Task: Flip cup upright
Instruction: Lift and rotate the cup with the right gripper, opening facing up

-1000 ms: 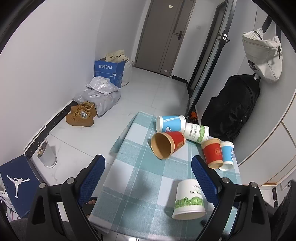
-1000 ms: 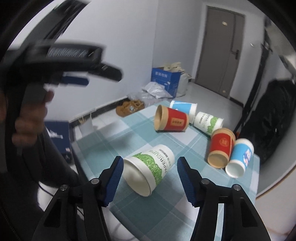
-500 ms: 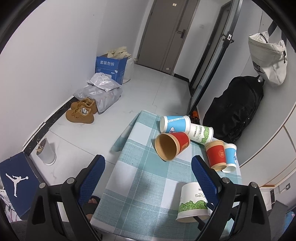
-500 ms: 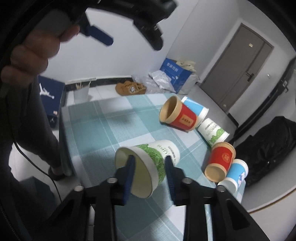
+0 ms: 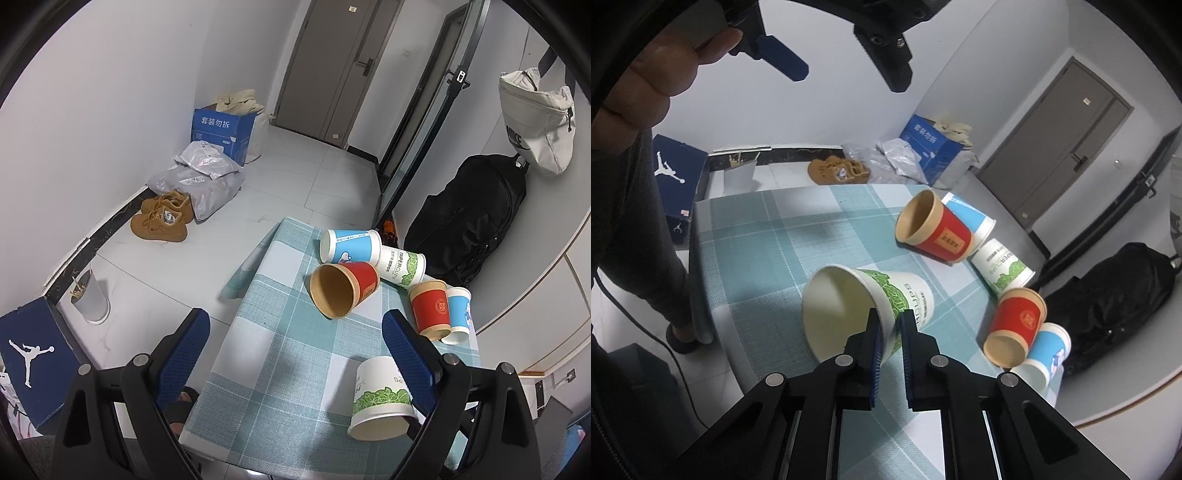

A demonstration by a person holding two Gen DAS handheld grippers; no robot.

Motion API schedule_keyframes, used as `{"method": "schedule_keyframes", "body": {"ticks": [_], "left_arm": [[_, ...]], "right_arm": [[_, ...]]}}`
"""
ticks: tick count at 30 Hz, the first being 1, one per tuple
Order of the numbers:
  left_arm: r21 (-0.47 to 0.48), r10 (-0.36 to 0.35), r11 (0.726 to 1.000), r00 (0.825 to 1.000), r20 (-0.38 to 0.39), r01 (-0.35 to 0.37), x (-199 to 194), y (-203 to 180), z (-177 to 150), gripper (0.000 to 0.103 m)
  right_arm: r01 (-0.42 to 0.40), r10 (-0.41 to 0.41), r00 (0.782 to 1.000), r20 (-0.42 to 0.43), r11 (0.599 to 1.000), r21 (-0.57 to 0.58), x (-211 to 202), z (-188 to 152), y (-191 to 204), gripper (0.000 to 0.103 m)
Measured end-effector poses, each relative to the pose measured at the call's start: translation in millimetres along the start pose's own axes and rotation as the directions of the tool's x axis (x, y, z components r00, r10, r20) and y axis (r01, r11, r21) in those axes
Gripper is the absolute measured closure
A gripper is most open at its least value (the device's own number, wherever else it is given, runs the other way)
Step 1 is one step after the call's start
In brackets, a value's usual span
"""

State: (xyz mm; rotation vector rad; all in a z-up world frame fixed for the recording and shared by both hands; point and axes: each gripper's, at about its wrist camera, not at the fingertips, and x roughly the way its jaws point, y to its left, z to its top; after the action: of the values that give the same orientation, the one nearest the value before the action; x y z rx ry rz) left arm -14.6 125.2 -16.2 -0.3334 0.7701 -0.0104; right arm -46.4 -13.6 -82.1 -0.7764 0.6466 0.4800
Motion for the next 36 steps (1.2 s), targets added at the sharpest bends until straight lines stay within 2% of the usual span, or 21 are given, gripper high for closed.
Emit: {"method": "schedule_keyframes", "body": {"ticks": [5,10,14,17,23,28,31,32,36], "left_arm": [[0.004,-0.003,1.000,1.000,-0.002,0.003,0.0,-0.7,-0.8,0.011],[0.005,0.000,1.000,1.000,-0.007,0.000,0.5,-0.9,-1.5,0.011],[0.020,0.007,1.000,1.000,-0.005,-0.007,0.7,-5.8,-2.8,0.011],[0.037,0.001,0.999,1.000,-0.001,-0.001,-0.1,-11.1,-3.9,0.011],[0.055,-0.018,0.998,1.000,0.003,0.018,-1.5,-21.1,-3.8,0.011],[0.065,-0.031,0.997,0.999,-0.010,0.032,0.1,-31.2,-2.5,0.011],[0.069,-0.023,0.997,1.000,-0.016,0.024,2.4,-35.1,-3.5,0.011],[0.072,-0.020,0.997,1.000,-0.024,0.021,4.6,-36.1,-4.3,0.011],[0.069,-0.007,0.998,0.998,-0.062,0.011,12.3,-36.5,-7.0,0.011]], "right_arm": [[0.002,-0.002,1.000,0.011,0.998,0.059,-4.5,1.9,-11.4,0.101],[-0.033,0.032,0.999,0.012,0.986,0.166,-7.3,1.9,-30.9,0.101],[-0.098,0.101,0.995,0.009,0.946,0.309,-10.9,-1.0,-54.4,0.101],[-0.167,0.179,0.984,0.009,0.892,0.419,-15.6,-5.1,-75.7,0.101],[-0.264,0.322,0.947,-0.010,0.793,0.549,-24.2,-14.3,-113.0,0.101],[-0.303,0.413,0.909,-0.057,0.748,0.590,-23.8,-18.5,-131.8,0.101],[-0.318,0.472,0.877,-0.084,0.704,0.635,-12.4,-22.1,-142.4,0.101],[-0.327,0.502,0.860,-0.091,0.679,0.657,-5.6,-23.3,-145.7,0.101],[-0.318,0.549,0.825,-0.134,0.647,0.693,14.8,-22.3,-152.7,0.101]]}}
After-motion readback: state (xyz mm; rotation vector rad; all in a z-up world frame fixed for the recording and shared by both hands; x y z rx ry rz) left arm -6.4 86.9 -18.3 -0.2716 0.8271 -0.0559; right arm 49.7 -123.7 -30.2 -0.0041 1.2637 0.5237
